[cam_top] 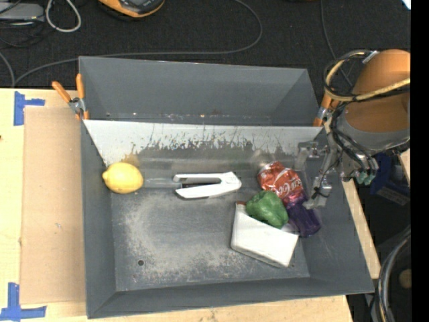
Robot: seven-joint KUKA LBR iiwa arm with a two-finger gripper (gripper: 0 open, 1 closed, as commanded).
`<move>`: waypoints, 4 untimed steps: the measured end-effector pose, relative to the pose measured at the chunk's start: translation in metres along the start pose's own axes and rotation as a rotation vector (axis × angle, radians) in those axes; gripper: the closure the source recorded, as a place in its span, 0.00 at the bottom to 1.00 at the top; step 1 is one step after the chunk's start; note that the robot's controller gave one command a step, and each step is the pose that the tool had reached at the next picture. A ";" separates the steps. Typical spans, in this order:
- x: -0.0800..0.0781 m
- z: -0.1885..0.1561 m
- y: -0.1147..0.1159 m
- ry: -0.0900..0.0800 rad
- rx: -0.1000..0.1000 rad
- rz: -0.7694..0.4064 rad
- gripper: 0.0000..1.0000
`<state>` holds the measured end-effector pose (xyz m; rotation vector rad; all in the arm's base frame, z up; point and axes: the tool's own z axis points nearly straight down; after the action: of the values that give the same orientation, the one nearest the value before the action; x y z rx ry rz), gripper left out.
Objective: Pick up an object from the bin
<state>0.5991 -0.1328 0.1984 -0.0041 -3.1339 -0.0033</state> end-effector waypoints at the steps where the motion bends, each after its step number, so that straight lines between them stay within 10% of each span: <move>1: -0.002 -0.005 0.001 -0.007 0.002 -0.005 0.00; 2: 0.067 0.129 0.024 -0.001 0.000 -0.023 0.00; 3: 0.096 0.073 0.041 -0.018 0.003 0.108 0.00; 4: 0.113 0.101 0.058 -0.003 0.000 -0.048 0.00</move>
Offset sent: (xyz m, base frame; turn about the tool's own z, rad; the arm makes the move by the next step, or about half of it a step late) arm -0.0670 0.0238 -0.1284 -0.0232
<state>0.4860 -0.0744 0.0986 0.0713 -3.1358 -0.0035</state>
